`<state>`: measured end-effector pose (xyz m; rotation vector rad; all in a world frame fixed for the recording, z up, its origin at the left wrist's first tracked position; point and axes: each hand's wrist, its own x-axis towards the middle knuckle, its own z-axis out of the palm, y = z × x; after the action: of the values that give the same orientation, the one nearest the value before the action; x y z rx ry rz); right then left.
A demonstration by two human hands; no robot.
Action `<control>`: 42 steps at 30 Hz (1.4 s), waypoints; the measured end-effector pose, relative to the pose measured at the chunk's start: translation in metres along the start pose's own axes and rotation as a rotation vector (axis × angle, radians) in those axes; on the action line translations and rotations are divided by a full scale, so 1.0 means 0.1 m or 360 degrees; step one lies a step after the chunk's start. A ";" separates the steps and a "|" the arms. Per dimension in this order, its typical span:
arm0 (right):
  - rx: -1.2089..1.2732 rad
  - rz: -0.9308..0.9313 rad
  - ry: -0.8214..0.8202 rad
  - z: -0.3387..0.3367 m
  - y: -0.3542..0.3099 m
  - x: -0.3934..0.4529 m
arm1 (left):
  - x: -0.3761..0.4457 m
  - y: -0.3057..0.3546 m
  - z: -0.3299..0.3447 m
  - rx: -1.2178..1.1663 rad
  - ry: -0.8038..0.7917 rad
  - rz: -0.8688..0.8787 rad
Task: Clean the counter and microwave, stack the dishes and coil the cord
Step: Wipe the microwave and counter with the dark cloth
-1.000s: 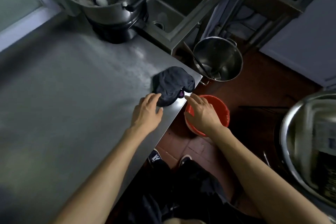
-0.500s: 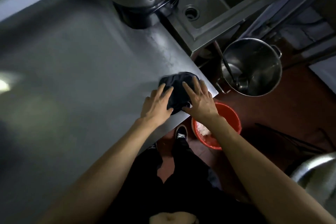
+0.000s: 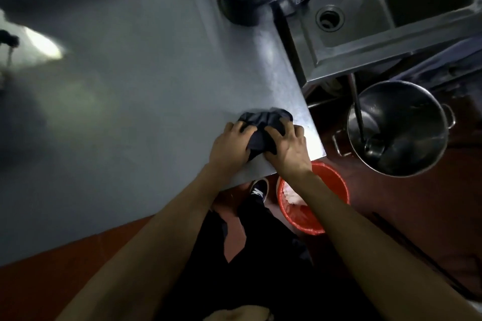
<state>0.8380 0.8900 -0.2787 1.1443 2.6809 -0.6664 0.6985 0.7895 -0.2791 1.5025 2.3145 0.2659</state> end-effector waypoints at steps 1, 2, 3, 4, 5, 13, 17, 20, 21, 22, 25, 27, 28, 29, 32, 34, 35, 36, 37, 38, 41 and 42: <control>0.0013 -0.0035 0.0001 0.01 -0.02 0.00 | -0.02 -0.02 0.01 -0.0037 0.0008 -0.0034; 0.0030 -0.0067 0.0006 0.03 -0.04 0.01 | -0.04 -0.04 0.00 -0.0074 0.0012 -0.0084; 0.0050 -0.0093 0.0011 0.04 -0.06 0.01 | -0.08 -0.06 0.00 -0.0112 0.0012 -0.0136; 0.0072 -0.0112 0.0010 0.06 -0.09 0.00 | -0.13 -0.08 -0.01 -0.0149 0.0009 -0.0173; 0.0101 -0.0130 0.0005 0.08 -0.13 -0.01 | -0.18 -0.10 -0.02 -0.0188 0.0007 -0.0200; 0.0384 -0.0424 0.0002 0.22 -0.74 -0.22 | -0.89 -0.48 -0.30 -0.0329 0.0156 -0.0465; 0.0351 -0.0633 0.0051 0.29 -1.26 -0.40 | -1.43 -0.80 -0.51 -0.0334 0.0386 -0.0484; 0.0297 -0.0782 0.0072 0.34 -1.71 -0.58 | -1.90 -1.06 -0.65 -0.0357 0.0544 -0.0503; 0.0283 -0.0828 0.0081 0.36 -1.86 -0.65 | -2.07 -1.14 -0.70 -0.0361 0.0596 -0.0520; 0.0274 -0.0873 0.0087 0.38 -2.02 -0.73 | -2.23 -1.21 -0.75 -0.0365 0.0647 -0.0538; 0.0236 -0.1019 0.0087 0.43 -2.51 -0.98 | -2.74 -1.45 -0.88 -0.0340 0.0793 -0.0596; 0.0204 -0.1131 0.0090 0.47 -2.84 -1.16 | -3.09 -1.60 -0.98 -0.0325 0.0903 -0.0642; 0.0195 -0.1186 0.0096 0.50 -3.00 -1.24 | -3.27 -1.67 -1.03 -0.0324 0.0958 -0.0663; 0.0196 -0.1238 0.0100 0.53 -3.16 -1.32 | -3.44 -1.74 -1.09 -0.0324 0.1007 -0.0683; 0.0249 -0.1381 0.0119 0.60 -3.66 -1.54 | -3.94 -1.97 -1.26 -0.0310 0.1116 -0.0743; 0.0279 -0.1460 0.0138 0.66 -3.97 -1.69 | -4.25 -2.11 -1.36 -0.0274 0.1163 -0.0791; 0.0288 -0.1496 0.0147 0.68 -4.12 -1.77 | -4.40 -2.18 -1.41 -0.0251 0.1190 -0.0815; 0.0288 -0.1533 0.0154 0.71 -4.27 -1.84 | -4.54 -2.24 -1.46 -0.0230 0.1217 -0.0840; 0.0281 -0.1572 0.0160 0.73 -4.40 -1.90 | -4.67 -2.29 -1.51 -0.0207 0.1242 -0.0871; 0.0272 -0.1607 0.0161 0.75 -4.53 -1.95 | -4.79 -2.34 -1.55 -0.0191 0.1263 -0.0905; 0.0244 -0.1697 0.0152 0.83 -4.87 -2.04 | -5.09 -2.50 -1.64 -0.0184 0.1306 -0.0974; 0.0242 -0.1728 0.0153 0.86 -4.97 -2.05 | -5.16 -2.56 -1.66 -0.0183 0.1313 -0.0990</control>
<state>0.6221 0.4149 -0.1242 -0.4098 3.2206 -0.9377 0.6050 0.2208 -0.1137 0.5784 3.1651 0.9532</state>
